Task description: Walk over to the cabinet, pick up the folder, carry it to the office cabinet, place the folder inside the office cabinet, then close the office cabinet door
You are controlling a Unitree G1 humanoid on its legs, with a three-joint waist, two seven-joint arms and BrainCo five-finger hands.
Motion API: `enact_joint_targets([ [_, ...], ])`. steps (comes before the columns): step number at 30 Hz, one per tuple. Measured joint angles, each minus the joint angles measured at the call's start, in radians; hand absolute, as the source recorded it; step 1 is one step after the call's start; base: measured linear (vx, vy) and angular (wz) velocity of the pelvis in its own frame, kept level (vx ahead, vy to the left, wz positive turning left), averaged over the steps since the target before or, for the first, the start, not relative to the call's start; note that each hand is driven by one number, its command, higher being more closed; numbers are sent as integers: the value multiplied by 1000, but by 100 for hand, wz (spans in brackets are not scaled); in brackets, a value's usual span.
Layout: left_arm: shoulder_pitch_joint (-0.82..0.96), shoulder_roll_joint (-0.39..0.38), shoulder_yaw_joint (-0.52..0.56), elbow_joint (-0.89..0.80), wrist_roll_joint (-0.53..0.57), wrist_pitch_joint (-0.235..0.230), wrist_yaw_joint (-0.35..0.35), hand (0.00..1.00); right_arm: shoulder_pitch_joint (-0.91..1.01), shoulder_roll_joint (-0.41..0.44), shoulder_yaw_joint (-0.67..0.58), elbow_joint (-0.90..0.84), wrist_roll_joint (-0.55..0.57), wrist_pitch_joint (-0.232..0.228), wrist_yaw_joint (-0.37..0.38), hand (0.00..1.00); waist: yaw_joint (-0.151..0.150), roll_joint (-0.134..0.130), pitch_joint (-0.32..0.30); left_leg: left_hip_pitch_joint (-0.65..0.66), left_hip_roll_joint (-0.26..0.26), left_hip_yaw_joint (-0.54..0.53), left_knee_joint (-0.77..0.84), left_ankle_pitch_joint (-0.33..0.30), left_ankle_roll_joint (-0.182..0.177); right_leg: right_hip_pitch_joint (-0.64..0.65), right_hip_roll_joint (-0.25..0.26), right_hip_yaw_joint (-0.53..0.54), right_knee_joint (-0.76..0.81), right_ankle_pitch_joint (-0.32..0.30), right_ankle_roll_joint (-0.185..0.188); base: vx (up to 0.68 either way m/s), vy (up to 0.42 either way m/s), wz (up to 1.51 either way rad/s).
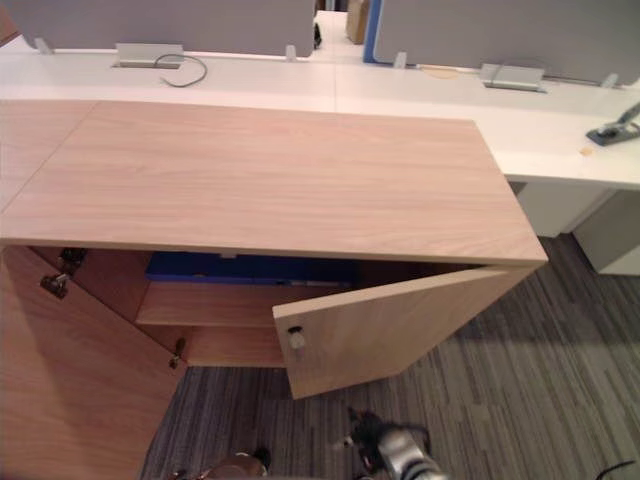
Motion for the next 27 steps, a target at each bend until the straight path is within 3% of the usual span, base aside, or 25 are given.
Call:
enact_joint_targets([
  [6, 6, 4, -27, -3, -21, 6, 14, 0, 82, -3, -289, 34, 24, 6, -73, 0, -26, 10, -9, -30, 10, -74, -16, 36, -28, 33, 25, -85, -34, 10, -16, -12, -91, 44],
  [13, 7, 3, -27, -3, -31, 8, 12, 0, 87, 19, -425, 32, -49, 16, -83, 0, -30, 19, -3, -39, 7, -133, -42, 90, -33, 61, 34, -153, -28, -8, -44, -67, -39, 43],
  [14, 7, 3, -27, -3, -32, 8, 14, 0, 86, 20, -426, 30, -47, 14, -83, 0, -37, 19, -3, -51, 8, -74, -62, 121, -23, 61, 36, -151, -24, -25, -45, -95, -12, 74],
  [15, 7, 2, -14, -4, -34, 8, 15, 0, 85, 21, -425, 28, -49, 14, -82, 0, -41, 21, -2, -66, 31, 69, -72, 104, 55, 60, 38, -149, -22, -33, -49, -105, -35, 98],
  [16, 7, -2, 3, -4, -34, 8, 17, 0, 85, 24, -424, 25, -51, 15, -81, 0, -45, 18, -1, -83, 59, 209, -69, 74, 98, 56, 45, -128, -33, -40, -64, -94, -37, 81],
  [17, 6, -3, 5, -4, -34, 8, 17, 0, 85, 24, -424, 22, -50, 15, -81, 0, -49, 18, -2, -89, 62, 232, -68, 65, 107, 57, 45, -127, -37, -37, -68, -67, -23, 98],
  [18, 3, -11, 12, -4, -33, 7, 22, 0, 85, 23, -424, 13, -51, 14, -81, 0, -67, 12, 2, -145, 85, 337, 13, 54, 95, 56, 25, -164, -35, -25, -82, -53, 45, 106],
  [19, 8, -32, 19, -3, -31, 7, 22, 0, 81, 9, -428, 10, -51, 14, -81, 0, -67, 49, 8, -212, 121, 432, 160, 51, 88, 56, 17, -216, -11, -29, -72, -1, 134, 104],
  [21, 34, -47, 20, 0, -23, 8, 23, 0, 79, 2, -429, 8, -48, 15, -81, 0, -71, 68, 1, -225, 117, 471, 220, 53, 76, 60, 17, -235, 14, -43, -45, 70, 158, 61],
  [26, 41, -29, 25, 16, -13, 10, 22, 0, 75, 42, -492, 9, -44, 16, -81, 0, -61, 31, 15, -188, 12, 448, 51, 139, 93, 58, -51, -280, 11, -51, -41, 86, 114, 45],
  [27, 49, -30, 26, 15, -13, 12, 21, 0, 79, 45, -504, 6, -43, 16, -80, 0, -64, 30, 11, -143, -13, 439, -56, 195, 100, 59, -62, -279, 5, -51, -41, 90, 47, 27],
])
